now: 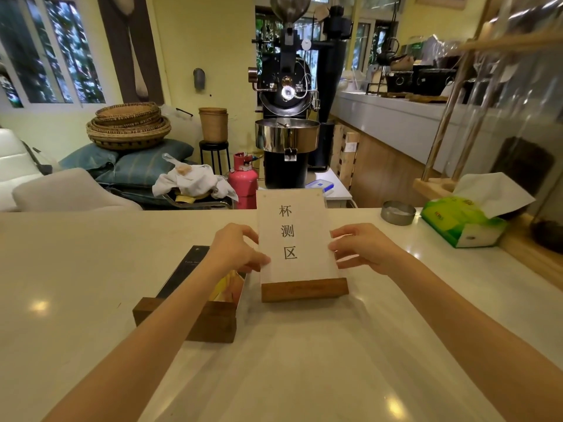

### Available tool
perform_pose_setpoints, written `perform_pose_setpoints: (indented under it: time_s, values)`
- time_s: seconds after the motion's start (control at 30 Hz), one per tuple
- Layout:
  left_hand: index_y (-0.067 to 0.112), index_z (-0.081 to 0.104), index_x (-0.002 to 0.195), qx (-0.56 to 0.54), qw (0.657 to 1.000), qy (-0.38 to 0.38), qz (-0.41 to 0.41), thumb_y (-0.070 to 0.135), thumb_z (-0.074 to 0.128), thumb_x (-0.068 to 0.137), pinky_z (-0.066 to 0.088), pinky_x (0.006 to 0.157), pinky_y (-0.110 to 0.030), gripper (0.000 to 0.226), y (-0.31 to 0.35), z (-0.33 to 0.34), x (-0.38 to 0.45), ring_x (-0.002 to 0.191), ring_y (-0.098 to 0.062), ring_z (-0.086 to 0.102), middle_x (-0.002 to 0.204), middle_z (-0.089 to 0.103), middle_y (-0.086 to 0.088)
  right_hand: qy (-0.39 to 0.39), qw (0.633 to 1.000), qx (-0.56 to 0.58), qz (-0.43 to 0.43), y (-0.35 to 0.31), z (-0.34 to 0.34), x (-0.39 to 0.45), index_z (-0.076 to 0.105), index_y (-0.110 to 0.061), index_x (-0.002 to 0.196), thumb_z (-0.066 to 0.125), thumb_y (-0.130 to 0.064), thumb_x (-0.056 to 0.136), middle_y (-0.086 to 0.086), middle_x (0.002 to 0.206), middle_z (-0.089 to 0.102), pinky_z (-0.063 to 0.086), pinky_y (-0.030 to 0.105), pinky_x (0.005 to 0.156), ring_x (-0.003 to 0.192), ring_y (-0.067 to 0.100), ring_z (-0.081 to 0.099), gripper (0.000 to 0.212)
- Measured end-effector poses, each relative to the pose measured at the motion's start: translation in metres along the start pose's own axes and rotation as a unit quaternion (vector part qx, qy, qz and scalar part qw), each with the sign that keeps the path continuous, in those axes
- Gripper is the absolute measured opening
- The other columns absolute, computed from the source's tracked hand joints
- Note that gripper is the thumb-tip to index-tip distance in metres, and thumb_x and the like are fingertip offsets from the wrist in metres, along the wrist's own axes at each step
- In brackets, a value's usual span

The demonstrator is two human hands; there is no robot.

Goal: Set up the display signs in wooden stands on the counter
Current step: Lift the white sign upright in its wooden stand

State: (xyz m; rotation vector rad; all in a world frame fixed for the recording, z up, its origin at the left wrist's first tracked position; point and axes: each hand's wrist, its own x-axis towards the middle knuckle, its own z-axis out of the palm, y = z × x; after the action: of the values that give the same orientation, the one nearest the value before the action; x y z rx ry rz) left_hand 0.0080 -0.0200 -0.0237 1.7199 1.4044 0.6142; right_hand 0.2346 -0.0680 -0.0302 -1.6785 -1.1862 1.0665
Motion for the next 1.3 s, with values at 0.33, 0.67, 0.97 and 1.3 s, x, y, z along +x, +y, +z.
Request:
perform_pose_setpoints:
  time_s: [0.33, 0.67, 0.97, 1.3]
  values:
    - [0.016, 0.055, 0.085, 0.03, 0.991, 0.052, 0.119, 0.011, 0.076, 0.066, 0.052, 0.051, -0.021, 0.029, 0.0, 0.008, -0.015, 0.058, -0.01, 0.064, 0.075, 0.067, -0.002, 0.037, 0.991, 0.059, -0.115, 0.009, -0.003, -0.01, 0.059, -0.018, 0.091, 0.063, -0.007, 0.081, 0.008, 0.086, 0.068, 0.059, 0.026, 0.063, 0.076, 0.021, 0.065, 0.016]
    - [0.012, 0.056, 0.085, 0.043, 0.983, 0.081, 0.158, 0.01, 0.074, 0.069, 0.051, 0.067, -0.024, 0.025, -0.007, 0.015, -0.026, 0.075, -0.017, 0.063, 0.094, 0.073, -0.013, 0.028, 0.985, 0.1, -0.136, 0.019, -0.002, -0.024, 0.061, -0.018, 0.084, 0.063, -0.003, 0.08, 0.006, 0.084, 0.068, 0.059, 0.022, 0.061, 0.074, 0.017, 0.066, 0.015]
    - [0.006, 0.058, 0.094, 0.047, 0.98, 0.084, 0.175, 0.01, 0.072, 0.071, 0.048, 0.078, -0.027, 0.027, -0.008, 0.018, -0.032, 0.08, -0.017, 0.063, 0.099, 0.072, -0.014, 0.054, 0.986, 0.082, -0.133, 0.023, 0.001, -0.029, 0.06, -0.018, 0.087, 0.063, -0.008, 0.081, 0.002, 0.085, 0.065, 0.058, 0.019, 0.065, 0.08, 0.015, 0.065, 0.012]
    - [0.008, 0.057, 0.097, 0.053, 0.979, 0.082, 0.179, 0.014, 0.071, 0.073, 0.051, 0.081, -0.03, 0.028, -0.011, 0.018, -0.033, 0.08, -0.017, 0.062, 0.102, 0.071, -0.013, 0.103, 0.985, -0.095, -0.105, 0.022, 0.002, -0.031, 0.058, -0.011, 0.095, 0.067, -0.02, 0.079, 0.007, 0.094, 0.065, 0.055, 0.033, 0.075, 0.087, 0.024, 0.064, 0.021]
